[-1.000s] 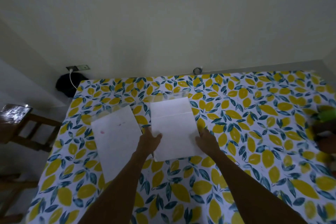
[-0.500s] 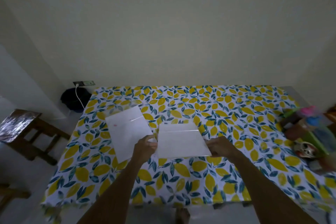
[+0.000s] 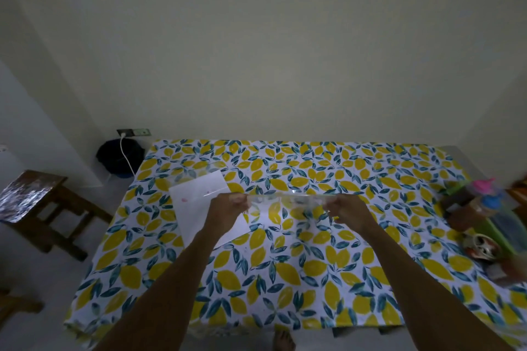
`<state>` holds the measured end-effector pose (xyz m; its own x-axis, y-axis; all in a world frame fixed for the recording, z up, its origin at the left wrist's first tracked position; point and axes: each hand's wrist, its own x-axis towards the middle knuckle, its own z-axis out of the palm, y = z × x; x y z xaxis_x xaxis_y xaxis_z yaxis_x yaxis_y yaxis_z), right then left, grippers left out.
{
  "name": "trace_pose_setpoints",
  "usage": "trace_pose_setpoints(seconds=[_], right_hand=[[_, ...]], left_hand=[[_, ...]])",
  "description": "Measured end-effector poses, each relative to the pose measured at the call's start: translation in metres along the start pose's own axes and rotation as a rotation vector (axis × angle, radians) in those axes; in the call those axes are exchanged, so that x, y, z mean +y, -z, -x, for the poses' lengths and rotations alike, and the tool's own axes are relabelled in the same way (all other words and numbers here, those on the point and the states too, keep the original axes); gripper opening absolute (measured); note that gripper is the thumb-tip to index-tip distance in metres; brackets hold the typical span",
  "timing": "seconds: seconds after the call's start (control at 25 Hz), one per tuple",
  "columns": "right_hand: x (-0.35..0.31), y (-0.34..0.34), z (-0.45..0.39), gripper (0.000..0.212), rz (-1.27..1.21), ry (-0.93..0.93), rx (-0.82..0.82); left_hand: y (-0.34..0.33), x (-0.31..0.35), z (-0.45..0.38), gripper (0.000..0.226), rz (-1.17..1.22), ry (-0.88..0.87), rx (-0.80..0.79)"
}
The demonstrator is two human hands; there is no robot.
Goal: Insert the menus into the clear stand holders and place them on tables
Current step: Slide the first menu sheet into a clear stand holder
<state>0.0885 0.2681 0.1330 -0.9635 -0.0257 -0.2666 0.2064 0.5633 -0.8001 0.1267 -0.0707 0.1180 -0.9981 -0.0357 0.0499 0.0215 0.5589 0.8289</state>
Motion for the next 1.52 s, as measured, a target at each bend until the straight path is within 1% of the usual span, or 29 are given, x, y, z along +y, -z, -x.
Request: trace_pose_setpoints(seconds=[0.08, 0.16, 0.2, 0.28, 0.32, 0.44, 0.52, 0.68, 0.76, 0.84, 0.88, 1.16, 1.28, 1.4, 1.52], right_hand=[[-0.004, -0.004, -0.016, 0.019, 0.063, 0.084, 0.054], [-0.007, -0.009, -0.040, 0.023, 0.060, 0.106, 0.064], [-0.008, -0.011, -0.052, 0.025, 0.055, 0.115, 0.049], [-0.006, -0.015, -0.078, 0.029, 0.051, 0.129, 0.026], [-0.004, -0.017, -0.090, 0.029, 0.059, 0.124, 0.022], [0.008, -0.027, -0.117, 0.022, 0.086, 0.085, -0.021], [0.022, -0.036, -0.130, 0.026, 0.083, 0.063, -0.052], [0.037, -0.047, -0.137, 0.030, 0.046, 0.064, -0.043], [0.042, -0.050, -0.134, 0.033, 0.038, 0.063, -0.017], [0.047, -0.052, -0.130, 0.038, 0.033, 0.074, 0.001], [0.049, -0.053, -0.128, 0.040, 0.037, 0.081, 0.002], [0.051, -0.054, -0.129, 0.046, 0.095, 0.082, 0.003], [0.048, -0.060, -0.125, 0.048, 0.126, 0.051, 0.020], [0.042, -0.067, -0.122, 0.041, 0.103, -0.058, 0.040], [0.042, -0.081, -0.113, 0.048, 0.105, -0.190, 0.052]], left_hand=[[-0.003, -0.001, -0.023, 0.030, -0.021, 0.015, 0.013], [-0.009, -0.003, -0.045, 0.036, -0.066, 0.054, 0.034], [-0.013, -0.005, -0.056, 0.034, -0.080, 0.092, 0.035], [-0.022, -0.009, -0.077, 0.022, -0.107, 0.167, 0.020], [-0.027, -0.011, -0.088, 0.021, -0.132, 0.192, 0.009], [-0.040, -0.028, -0.110, 0.027, -0.253, 0.226, -0.022], [-0.046, -0.038, -0.120, 0.027, -0.275, 0.261, -0.039], [-0.052, -0.059, -0.125, 0.046, -0.245, 0.321, -0.069], [-0.054, -0.064, -0.124, 0.043, -0.267, 0.347, -0.081], [-0.057, -0.057, -0.122, 0.027, -0.265, 0.338, -0.093], [-0.058, -0.052, -0.120, 0.024, -0.254, 0.334, -0.093], [-0.063, -0.045, -0.117, 0.037, -0.269, 0.344, -0.092], [-0.063, -0.045, -0.113, 0.036, -0.275, 0.356, -0.130], [-0.063, -0.054, -0.112, 0.035, -0.237, 0.408, -0.169], [-0.058, -0.073, -0.106, 0.038, -0.235, 0.389, -0.234]])
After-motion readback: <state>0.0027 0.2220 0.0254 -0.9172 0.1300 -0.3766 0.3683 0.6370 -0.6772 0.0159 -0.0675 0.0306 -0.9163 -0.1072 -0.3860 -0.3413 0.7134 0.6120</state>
